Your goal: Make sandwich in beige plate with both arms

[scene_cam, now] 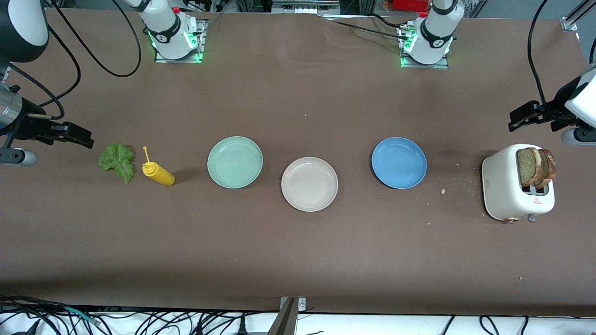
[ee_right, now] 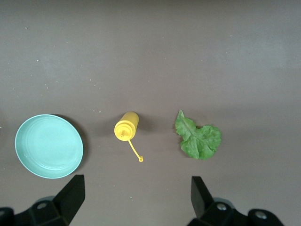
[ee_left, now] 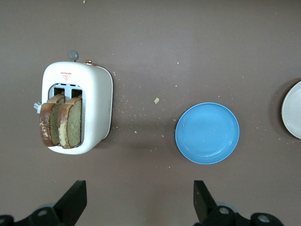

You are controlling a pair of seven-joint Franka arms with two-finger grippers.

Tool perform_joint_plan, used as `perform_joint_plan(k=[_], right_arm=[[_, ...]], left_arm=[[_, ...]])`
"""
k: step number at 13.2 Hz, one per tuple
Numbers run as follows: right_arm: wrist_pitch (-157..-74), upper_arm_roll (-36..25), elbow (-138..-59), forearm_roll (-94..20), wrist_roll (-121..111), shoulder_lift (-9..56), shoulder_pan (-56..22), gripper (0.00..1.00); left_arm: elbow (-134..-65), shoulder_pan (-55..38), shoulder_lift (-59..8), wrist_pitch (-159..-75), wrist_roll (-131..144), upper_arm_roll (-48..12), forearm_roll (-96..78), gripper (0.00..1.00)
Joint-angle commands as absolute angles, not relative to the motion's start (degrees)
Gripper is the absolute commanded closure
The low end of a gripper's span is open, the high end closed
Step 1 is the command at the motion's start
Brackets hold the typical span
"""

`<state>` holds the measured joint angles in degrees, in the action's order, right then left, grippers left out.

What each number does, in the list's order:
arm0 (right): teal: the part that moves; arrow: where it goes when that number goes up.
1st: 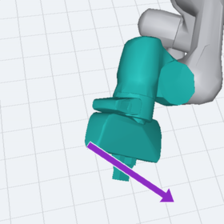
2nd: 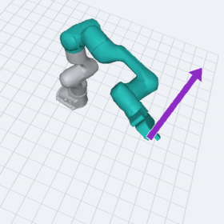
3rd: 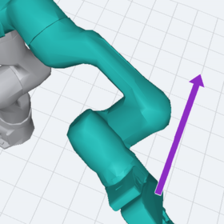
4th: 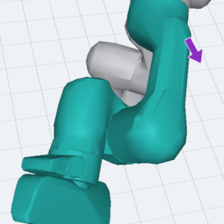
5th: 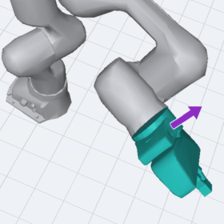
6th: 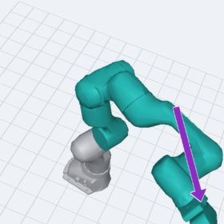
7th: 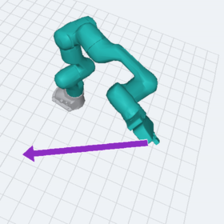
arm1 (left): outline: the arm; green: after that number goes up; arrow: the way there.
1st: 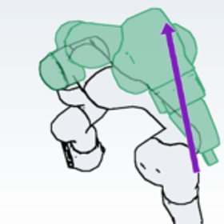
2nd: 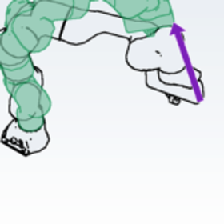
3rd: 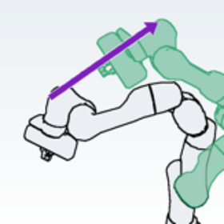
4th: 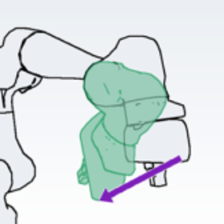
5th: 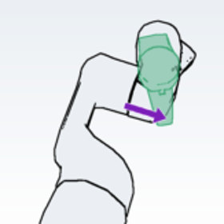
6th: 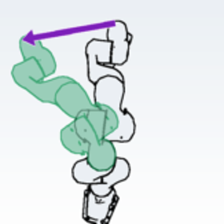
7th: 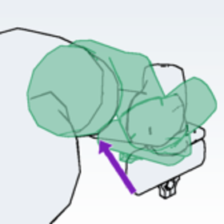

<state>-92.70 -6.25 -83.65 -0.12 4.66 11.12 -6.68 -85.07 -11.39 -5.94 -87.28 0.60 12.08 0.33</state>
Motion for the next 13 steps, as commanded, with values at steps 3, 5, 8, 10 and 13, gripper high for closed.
perform_joint_plan(k=[3, 5, 8, 10, 13], right_arm=[[-92.2, -6.1, -83.8, -0.1, 4.6, 10.8, -6.3, 0.0], [-92.2, -6.1, -83.8, -0.1, 4.6, 10.8, -6.3, 0.0], [-92.2, -6.1, -83.8, 0.0, 4.6, 10.8, -6.3, 0.0], [-92.2, -6.1, -83.8, -0.1, 4.5, 10.8, -6.3, 0.0], [-92.2, -6.1, -83.9, -0.1, 4.5, 10.8, -6.3, 0.0]], left_arm=[[-84.3, -11.7, -6.3, -87.3, -0.4, 12.6, -0.1, 0.0], [-84.4, -11.7, -6.3, -87.3, -0.4, 12.6, -0.1, 0.0], [-84.5, -11.3, -6.3, -87.5, -0.4, 12.6, 0.3, 0.0], [-86.2, -10.9, -6.3, -89.5, -0.7, 12.7, 0.4, 0.0], [-88.5, -9.9, -6.2, -92.0, -1.3, 12.7, 0.7, 0.0]])
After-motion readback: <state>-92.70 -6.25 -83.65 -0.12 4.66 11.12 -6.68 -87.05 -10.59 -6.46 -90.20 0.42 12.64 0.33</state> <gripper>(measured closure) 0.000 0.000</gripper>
